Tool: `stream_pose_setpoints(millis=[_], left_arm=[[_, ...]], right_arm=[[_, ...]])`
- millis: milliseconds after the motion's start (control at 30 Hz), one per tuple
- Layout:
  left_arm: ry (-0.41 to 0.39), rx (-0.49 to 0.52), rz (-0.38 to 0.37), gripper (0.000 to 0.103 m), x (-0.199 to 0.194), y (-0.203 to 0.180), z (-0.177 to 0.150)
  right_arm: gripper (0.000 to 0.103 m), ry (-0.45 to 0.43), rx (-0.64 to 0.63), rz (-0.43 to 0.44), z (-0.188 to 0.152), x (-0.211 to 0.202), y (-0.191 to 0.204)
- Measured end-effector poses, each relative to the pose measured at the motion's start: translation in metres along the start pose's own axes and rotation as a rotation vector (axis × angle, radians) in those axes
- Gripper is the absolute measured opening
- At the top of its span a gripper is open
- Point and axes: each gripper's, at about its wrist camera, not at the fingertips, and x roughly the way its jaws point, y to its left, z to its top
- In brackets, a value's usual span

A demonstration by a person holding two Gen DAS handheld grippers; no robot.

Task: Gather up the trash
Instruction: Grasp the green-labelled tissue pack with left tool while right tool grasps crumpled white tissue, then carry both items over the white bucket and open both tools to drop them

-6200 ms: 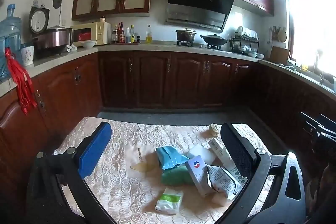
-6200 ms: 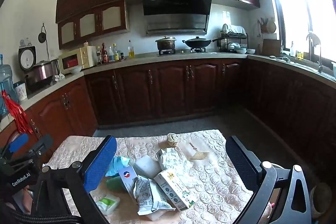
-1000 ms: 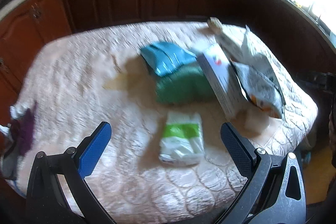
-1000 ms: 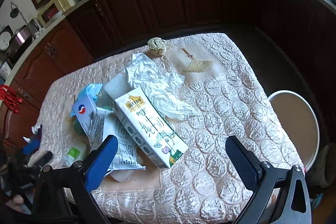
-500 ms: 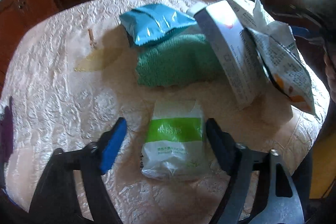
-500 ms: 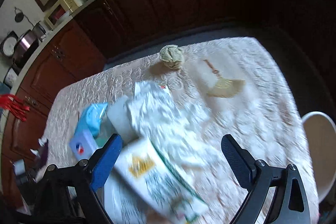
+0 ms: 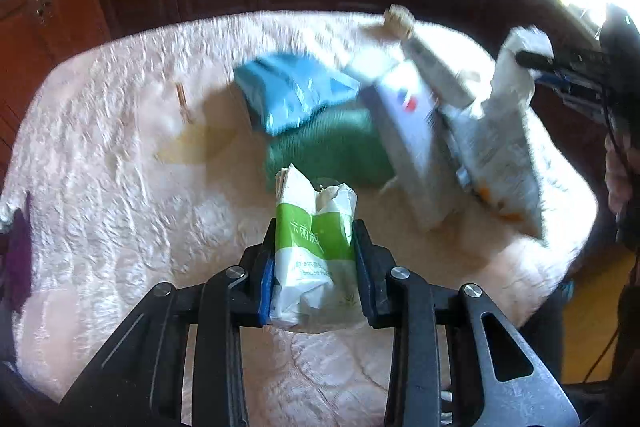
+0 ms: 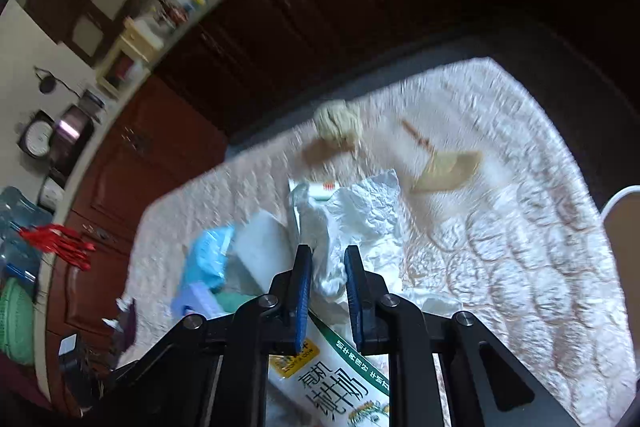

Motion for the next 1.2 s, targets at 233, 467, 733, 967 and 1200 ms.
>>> stream_pose_setpoints(millis=[233, 467, 733, 967, 1200], left_arm=[[-0.086, 0.072, -0.042, 0.031, -0.044, -0.042, 0.025], [-0.093, 0.175, -0.129, 0.031, -0.035, -0.106, 0.054], [-0.059, 0.301, -0.23, 0.031, -0.018, -0.209, 0.074], [-0.002, 0.371, -0.321, 0.031, 0.016, -0.3, 0.08], [0.053, 0.384, -0.332, 0.031, 0.067, -0.357, 0.088]], right_arm=[[0.016, -0.131, -0.028, 0.009, -0.007, -0.07, 0.001], [0.016, -0.198, -0.006, -0.026, -0.019, -0.115, -0.023], [0.016, -0.267, 0.099, -0.135, -0.036, -0.173, -0.09], [0.016, -0.304, 0.22, -0.249, -0.05, -0.207, -0.154], [0.016, -0.3, 0.29, -0.353, -0.057, -0.213, -0.207]])
